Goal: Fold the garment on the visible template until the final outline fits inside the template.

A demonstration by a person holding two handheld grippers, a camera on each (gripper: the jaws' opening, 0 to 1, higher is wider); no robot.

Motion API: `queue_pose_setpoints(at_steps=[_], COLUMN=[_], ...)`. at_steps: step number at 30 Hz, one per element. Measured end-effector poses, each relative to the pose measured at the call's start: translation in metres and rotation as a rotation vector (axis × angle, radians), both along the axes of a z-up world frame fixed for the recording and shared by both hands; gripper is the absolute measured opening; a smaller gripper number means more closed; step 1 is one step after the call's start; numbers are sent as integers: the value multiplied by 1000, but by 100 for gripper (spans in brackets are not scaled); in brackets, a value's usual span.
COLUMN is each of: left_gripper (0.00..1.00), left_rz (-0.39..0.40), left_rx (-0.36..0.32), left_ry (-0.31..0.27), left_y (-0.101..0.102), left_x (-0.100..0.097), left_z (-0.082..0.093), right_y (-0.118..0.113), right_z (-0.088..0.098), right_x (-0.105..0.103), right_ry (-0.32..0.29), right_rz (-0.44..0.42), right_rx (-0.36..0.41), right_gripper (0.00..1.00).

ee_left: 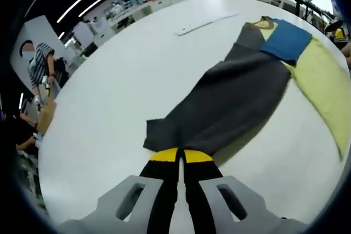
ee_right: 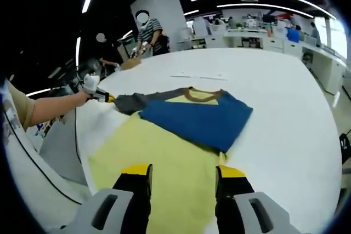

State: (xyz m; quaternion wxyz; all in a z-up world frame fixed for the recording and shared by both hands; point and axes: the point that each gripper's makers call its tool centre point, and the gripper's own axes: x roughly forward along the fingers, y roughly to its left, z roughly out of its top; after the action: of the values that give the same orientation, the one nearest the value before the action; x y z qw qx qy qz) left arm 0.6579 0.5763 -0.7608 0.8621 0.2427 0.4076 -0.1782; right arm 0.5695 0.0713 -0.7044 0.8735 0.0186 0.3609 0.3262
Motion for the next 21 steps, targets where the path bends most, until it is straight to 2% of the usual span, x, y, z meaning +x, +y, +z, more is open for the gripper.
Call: queue_pose_setpoints(at_steps=[6,21], left_gripper=[0,0], left_rz=[21,58], left_rx=[-8,-21], left_ry=[12,11], left_y=[4,7], left_x=[-5,5], left_z=[-6,-7], right_y=[-1,-4], right_z=[0,2], right_x=[-1,-12], right_ry=[2,-19], right_rz=[1,45], right_rx=[-4,-52], right_gripper=[42,41])
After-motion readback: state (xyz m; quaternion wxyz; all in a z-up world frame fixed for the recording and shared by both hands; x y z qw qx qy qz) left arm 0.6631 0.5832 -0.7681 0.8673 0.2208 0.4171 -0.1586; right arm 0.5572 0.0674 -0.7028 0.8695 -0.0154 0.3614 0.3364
